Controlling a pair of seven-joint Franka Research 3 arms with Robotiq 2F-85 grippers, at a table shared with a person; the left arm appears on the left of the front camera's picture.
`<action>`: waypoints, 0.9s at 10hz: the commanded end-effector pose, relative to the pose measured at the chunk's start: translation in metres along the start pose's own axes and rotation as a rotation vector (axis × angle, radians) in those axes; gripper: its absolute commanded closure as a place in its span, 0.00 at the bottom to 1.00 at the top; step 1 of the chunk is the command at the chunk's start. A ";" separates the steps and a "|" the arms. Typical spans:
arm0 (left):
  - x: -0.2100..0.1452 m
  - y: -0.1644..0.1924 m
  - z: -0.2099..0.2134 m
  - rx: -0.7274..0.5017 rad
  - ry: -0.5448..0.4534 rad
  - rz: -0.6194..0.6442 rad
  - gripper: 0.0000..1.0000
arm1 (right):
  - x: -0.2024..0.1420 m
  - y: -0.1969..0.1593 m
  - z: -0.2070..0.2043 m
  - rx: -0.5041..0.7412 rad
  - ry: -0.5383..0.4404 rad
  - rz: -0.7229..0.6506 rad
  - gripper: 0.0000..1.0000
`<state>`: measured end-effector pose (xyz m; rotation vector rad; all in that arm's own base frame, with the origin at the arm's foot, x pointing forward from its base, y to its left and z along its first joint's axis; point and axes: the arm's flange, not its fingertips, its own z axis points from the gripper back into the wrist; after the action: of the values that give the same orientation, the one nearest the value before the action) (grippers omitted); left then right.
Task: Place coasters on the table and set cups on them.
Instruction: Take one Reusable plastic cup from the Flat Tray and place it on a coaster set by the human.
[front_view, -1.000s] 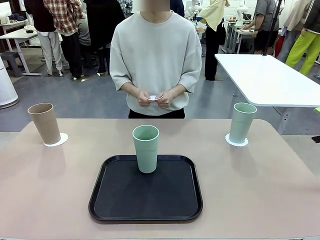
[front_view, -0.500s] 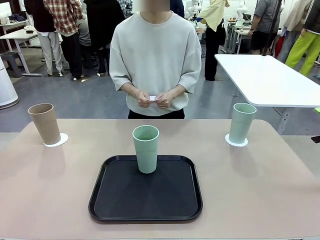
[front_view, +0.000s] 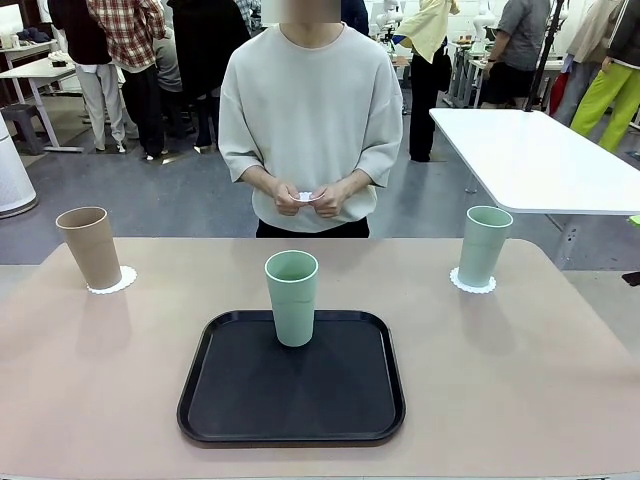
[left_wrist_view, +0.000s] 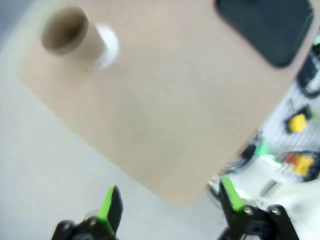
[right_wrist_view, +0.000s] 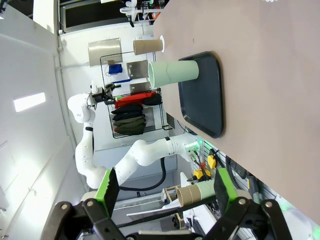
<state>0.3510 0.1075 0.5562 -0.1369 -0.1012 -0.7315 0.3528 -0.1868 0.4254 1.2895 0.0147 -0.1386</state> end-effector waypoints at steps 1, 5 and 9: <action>-0.012 -0.019 -0.005 -0.115 0.106 0.152 0.00 | -0.001 0.000 0.001 0.009 -0.001 0.002 0.00; -0.022 -0.022 -0.011 -0.116 0.135 0.160 0.00 | -0.001 0.000 0.001 0.009 -0.001 0.002 0.00; -0.019 0.065 -0.020 -0.944 -0.389 0.008 0.00 | -0.001 0.000 0.001 0.009 -0.001 0.002 0.00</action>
<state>0.3503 0.1389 0.5247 -0.6832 -0.0578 -0.6639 0.3525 -0.1873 0.4254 1.2896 0.0138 -0.1399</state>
